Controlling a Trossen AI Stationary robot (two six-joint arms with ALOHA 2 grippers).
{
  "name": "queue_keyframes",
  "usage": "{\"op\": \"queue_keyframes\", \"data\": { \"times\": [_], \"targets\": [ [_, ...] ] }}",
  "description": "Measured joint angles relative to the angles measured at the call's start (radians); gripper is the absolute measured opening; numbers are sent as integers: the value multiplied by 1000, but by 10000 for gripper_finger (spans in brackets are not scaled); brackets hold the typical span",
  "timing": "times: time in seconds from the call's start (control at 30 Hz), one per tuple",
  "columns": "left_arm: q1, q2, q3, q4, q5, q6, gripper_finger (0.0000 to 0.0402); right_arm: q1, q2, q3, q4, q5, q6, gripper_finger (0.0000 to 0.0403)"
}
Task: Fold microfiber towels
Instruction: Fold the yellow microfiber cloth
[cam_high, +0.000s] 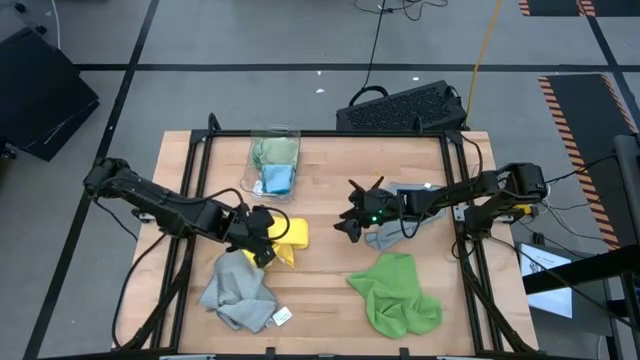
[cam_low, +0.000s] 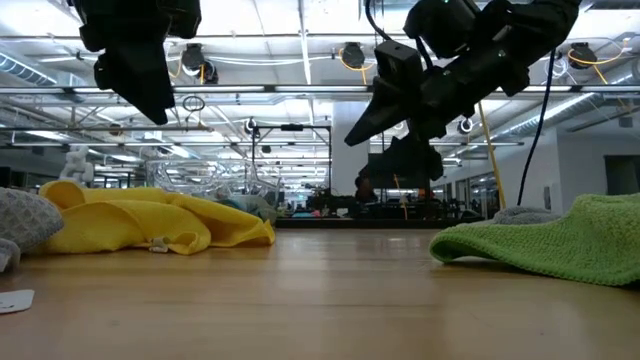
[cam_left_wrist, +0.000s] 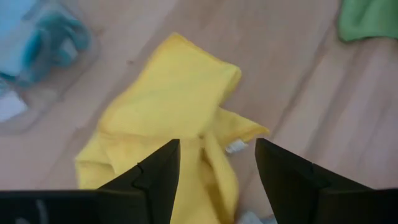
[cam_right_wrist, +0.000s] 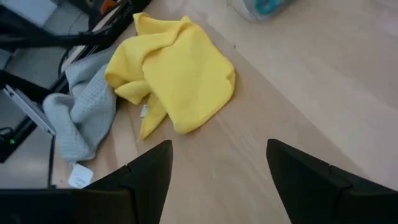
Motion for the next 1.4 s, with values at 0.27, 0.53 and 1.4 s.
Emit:
{"op": "queue_keyframes", "data": {
  "times": [0.27, 0.53, 1.4],
  "targets": [
    [30, 0, 0, -15, -94, 41, 211, 15, 0, 0, 33, -3, -5, 253],
    [17, 0, 0, -14, -110, -79, 211, 21, 0, 0, 24, 3, -147, 254],
    [-318, 15, 0, 45, -523, -44, 211, 263, 0, 0, 222, 353, -394, 254]
  ]
}}
